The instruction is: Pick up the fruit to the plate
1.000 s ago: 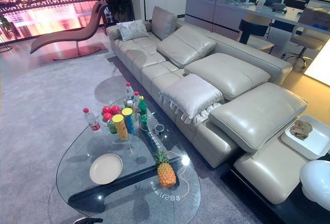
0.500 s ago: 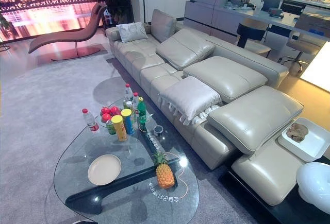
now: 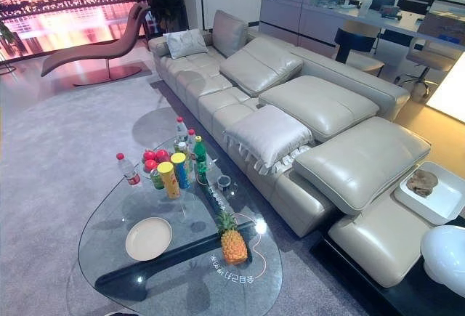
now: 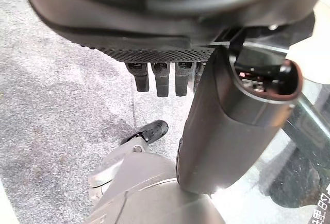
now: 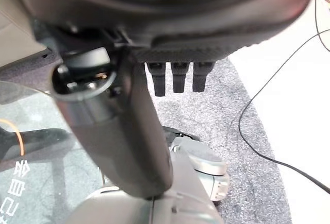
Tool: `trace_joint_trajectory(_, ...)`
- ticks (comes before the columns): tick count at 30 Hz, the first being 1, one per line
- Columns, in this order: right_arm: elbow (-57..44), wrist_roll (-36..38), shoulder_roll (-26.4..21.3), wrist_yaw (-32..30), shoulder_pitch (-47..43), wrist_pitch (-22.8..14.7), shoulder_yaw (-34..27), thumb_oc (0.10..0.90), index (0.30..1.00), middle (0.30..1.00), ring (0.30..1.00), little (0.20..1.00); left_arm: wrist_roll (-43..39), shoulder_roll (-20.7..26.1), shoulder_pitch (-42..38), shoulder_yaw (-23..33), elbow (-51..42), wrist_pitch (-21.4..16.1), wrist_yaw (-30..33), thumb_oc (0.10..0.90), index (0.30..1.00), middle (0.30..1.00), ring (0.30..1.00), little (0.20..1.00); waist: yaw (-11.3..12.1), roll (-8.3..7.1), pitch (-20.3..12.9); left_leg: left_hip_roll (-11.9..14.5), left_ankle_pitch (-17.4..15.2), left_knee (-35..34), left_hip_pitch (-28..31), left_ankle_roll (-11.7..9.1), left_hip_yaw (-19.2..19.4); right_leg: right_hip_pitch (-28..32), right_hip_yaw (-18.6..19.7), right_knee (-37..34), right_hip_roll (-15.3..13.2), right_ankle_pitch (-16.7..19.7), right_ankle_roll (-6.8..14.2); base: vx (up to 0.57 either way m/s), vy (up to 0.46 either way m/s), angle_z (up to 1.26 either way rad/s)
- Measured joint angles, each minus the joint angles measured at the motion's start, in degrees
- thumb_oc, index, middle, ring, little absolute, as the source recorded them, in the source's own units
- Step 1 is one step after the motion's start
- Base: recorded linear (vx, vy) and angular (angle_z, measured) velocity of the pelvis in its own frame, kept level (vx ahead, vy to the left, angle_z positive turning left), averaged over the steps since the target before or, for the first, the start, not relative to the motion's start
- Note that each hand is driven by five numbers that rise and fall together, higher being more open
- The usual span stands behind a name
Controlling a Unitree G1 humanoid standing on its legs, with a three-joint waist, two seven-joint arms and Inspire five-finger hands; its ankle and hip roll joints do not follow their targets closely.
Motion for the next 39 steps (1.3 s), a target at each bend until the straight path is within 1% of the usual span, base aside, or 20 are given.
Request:
trace_joint_trajectory(3,0.2,0.0,-0.6,0.0,-0.3,0.0,0.1,0.8,0.9,0.9,0.9,0.9,-0.7,-0.1,0.0,-0.3,0.0,-0.1,0.6,0.8,0.9,0.9,0.9,0.9,0.0,0.75,0.9,0.0,0.2,0.0,-2.2,-0.2,0.0,-2.3,0.1,0.0,-0.1,0.3,-0.2,-0.16,0.043,-0.02)
trace_joint_trajectory(4,0.3,0.0,-1.3,0.0,-0.7,0.0,0.1,0.8,0.9,0.9,0.9,0.9,-2.5,-0.3,-0.6,-0.3,-0.2,-0.2,0.6,0.8,0.9,0.9,0.9,0.9,0.0,1.77,2.1,-0.3,0.8,0.3,-4.4,-0.2,-0.1,-4.4,0.2,0.0,-0.2,0.8,-0.2,-0.25,0.055,0.01)
trace_joint_trajectory(5,0.3,0.0,-1.8,0.1,-1.5,0.0,0.1,0.8,0.9,0.9,0.9,0.9,-3.8,-0.5,-0.9,-0.2,-0.3,-0.4,0.6,0.8,0.9,0.9,0.9,0.9,0.0,1.91,3.4,-0.5,1.3,0.4,-5.8,-0.2,-0.4,-5.9,0.1,0.1,-0.1,1.4,0.1,-0.23,0.044,0.03)
trace_joint_trajectory(6,0.3,0.0,-2.1,0.0,-2.1,0.0,0.1,0.8,0.9,0.9,0.9,0.9,-4.6,-0.6,-1.5,-0.2,-0.3,-0.4,0.6,0.8,0.9,0.9,0.9,0.9,-0.1,2.42,4.5,-0.6,1.6,0.4,-6.6,-0.1,-0.6,-6.5,0.2,0.2,-0.1,1.7,0.1,-0.19,0.023,0.05)
trace_joint_trajectory(7,0.5,0.0,-2.7,0.0,-3.5,0.0,0.1,0.8,0.9,0.9,0.9,0.9,-6.0,-0.9,-3.0,-0.2,-0.7,-0.4,0.7,0.8,0.9,0.9,0.9,0.9,0.0,3.24,7.3,-0.8,2.5,0.5,-8.4,0.2,-0.9,-8.1,0.2,0.4,-0.2,2.5,0.2,-0.2,0.009,0.06)
trace_joint_trajectory(8,0.6,0.0,-3.4,0.0,-5.4,0.0,0.1,0.8,0.9,0.9,0.9,0.9,-7.1,-1.0,-5.2,-0.2,-0.8,-0.5,0.6,0.8,0.9,0.9,0.9,0.9,0.0,4.47,10.4,-1.1,3.5,0.5,-11.0,0.3,-1.5,-10.3,0.2,0.4,-0.4,3.5,0.3,-0.17,0.003,0.09)
trace_joint_trajectory(10,0.8,0.0,-3.8,0.0,-8.2,0.1,0.0,0.8,0.9,0.9,0.9,0.9,-8.4,-0.8,-8.2,0.0,-0.9,-0.5,0.7,0.8,0.9,0.9,0.9,0.9,-0.1,5.31,14.6,-1.6,4.6,0.5,-13.6,0.8,-1.6,-12.9,0.2,0.4,-0.7,4.6,0.4,-0.09,0.013,0.05)
trace_joint_trajectory(12,0.4,0.1,-3.9,-0.2,-10.0,0.0,0.0,0.8,0.9,0.9,0.9,0.9,-9.5,-0.2,-9.4,0.2,-2.0,-1.1,0.1,0.8,0.9,0.9,0.9,0.9,-0.1,5.3,18.0,-2.0,4.9,0.5,-14.2,1.0,-1.6,-13.8,0.6,0.3,-1.1,5.0,0.7,-0.06,0.027,-0.05)
trace_joint_trajectory(14,0.2,0.1,-3.9,-1.1,-12.0,-0.5,0.0,0.8,0.9,0.9,0.9,0.9,-12.1,1.3,-9.7,-0.2,-3.6,-3.3,-2.5,0.8,0.9,0.9,0.9,0.9,0.0,5.03,20.4,-2.5,4.9,0.4,-15.9,1.1,-1.2,-15.9,1.5,0.3,-1.7,5.3,1.0,-0.11,0.009,-0.13)
trace_joint_trajectory(16,0.1,1.3,-4.2,-2.0,-13.7,-2.0,0.0,0.8,0.9,0.9,0.9,0.9,-17.5,2.4,-10.6,-0.3,-4.5,-4.9,-5.6,0.8,0.9,0.9,0.9,0.9,0.0,4.84,23.0,-3.0,5.4,0.5,-16.8,1.6,-0.7,-17.2,1.9,0.4,-2.2,6.0,1.3,-0.13,-0.005,-0.09)
trace_joint_trajectory(18,-0.1,3.0,-4.4,-3.6,-14.9,-3.8,-0.4,0.8,0.9,0.9,0.9,0.9,-23.9,2.2,-11.6,-0.2,-5.7,-6.3,-7.1,0.8,0.9,0.9,0.9,0.9,0.1,4.79,24.7,-3.4,5.7,0.5,-18.1,1.9,-0.5,-18.6,2.1,0.4,-2.5,6.5,1.5,-0.11,-0.005,-0.03)
trace_joint_trajectory(20,-1.2,5.5,-4.5,-6.6,-15.9,-6.8,-1.6,0.8,0.9,0.9,0.9,0.9,-32.8,1.6,-12.5,0.2,-8.8,-7.6,-7.5,0.8,0.9,0.9,0.9,0.9,0.1,4.66,26.6,-3.6,6.1,0.5,-19.3,2.2,-0.3,-19.9,2.4,0.4,-2.8,6.9,1.6,-0.13,-0.031,-0.03)
trace_joint_trajectory(24,-5.4,10.4,-4.5,-11.9,-17.8,-13.3,-3.7,0.8,0.9,0.9,0.9,0.9,-45.5,0.6,-15.4,1.0,-13.7,-11.6,-6.9,0.8,0.9,0.9,0.9,0.9,0.1,4.66,26.9,-3.6,6.6,1.6,-24.2,2.3,0.0,-25.7,3.3,2.6,-2.8,7.0,1.7,-0.14,-0.078,-0.08)
trace_joint_trajectory(27,-7.8,12.6,-4.7,-15.0,-20.9,-16.7,-4.0,0.8,0.9,0.9,0.9,0.9,-49.8,0.6,-17.4,3.4,-13.7,-12.4,-4.4,0.8,0.9,0.9,0.9,0.9,0.0,4.87,27.0,-3.3,6.6,4.6,-28.7,2.3,-0.4,-31.2,4.0,7.6,-2.8,5.5,1.6,-0.1,-0.098,0.0)
trace_joint_trajectory(28,-8.9,13.2,-4.7,-16.0,-21.7,-17.9,-4.0,0.8,0.9,0.9,0.9,0.9,-51.7,0.5,-17.9,4.6,-13.9,-13.2,-3.8,0.8,0.9,0.9,0.9,0.9,0.0,4.83,27.1,-3.2,6.5,6.1,-30.8,2.3,-0.8,-33.8,4.0,10.7,-2.8,4.2,1.4,-0.09,-0.06,0.14)
trace_joint_trajectory(31,-9.7,14.7,-4.8,-17.4,-24.7,-19.4,-4.3,0.8,0.9,0.9,0.9,0.9,-53.2,0.8,-19.7,5.8,-14.4,-14.7,-1.9,0.8,0.9,0.9,0.9,0.9,0.4,4.27,27.3,-3.2,6.1,9.1,-35.1,2.3,-1.9,-39.9,4.4,18.2,-3.0,1.1,1.0,-0.08,-0.026,0.15)
trace_joint_trajectory(32,-9.8,15.3,-4.9,-17.6,-26.0,-20.1,-4.4,0.8,0.9,0.9,0.9,0.9,-53.2,1.1,-20.6,6.1,-14.6,-15.5,-1.7,0.8,0.9,0.9,0.9,0.9,0.9,3.78,27.5,-3.4,5.5,11.3,-37.4,2.3,-2.1,-43.1,5.0,22.3,-3.3,-0.6,0.5,-0.06,0.003,0.12)
trace_joint_trajectory(34,-10.0,15.6,-5.2,-17.7,-27.2,-20.2,-4.5,0.8,0.9,0.9,0.9,0.9,-53.2,1.4,-21.4,6.5,-15.4,-15.7,-0.9,0.8,0.9,0.9,0.9,0.9,1.2,3.56,27.6,-3.6,4.4,14.9,-40.7,2.2,-2.8,-46.9,5.6,27.2,-3.6,-2.4,0.1,-0.03,-0.003,0.12)
trace_joint_trajectory(37,-9.8,16.3,-5.1,-17.7,-27.7,-20.5,-4.7,0.8,0.9,0.9,0.9,0.9,-53.2,1.5,-21.9,6.8,-15.8,-16.8,-0.1,0.8,0.9,0.9,0.9,0.9,1.4,3.24,27.8,-3.4,2.9,18.8,-43.6,2.0,-3.1,-50.5,6.5,31.9,-3.5,-4.0,-0.6,-0.01,0.002,0.0)
trace_joint_trajectory(39,-9.4,16.3,-5.1,-17.8,-27.7,-20.7,-4.8,0.8,0.9,0.9,0.9,0.9,-53.2,1.6,-22.2,7.3,-15.8,-17.6,1.3,0.8,0.9,0.9,0.9,0.9,1.2,3.23,27.8,-2.8,2.4,20.8,-45.5,1.7,-3.3,-52.1,6.6,33.6,-3.0,-4.5,-0.6,-0.02,0.007,-0.04)
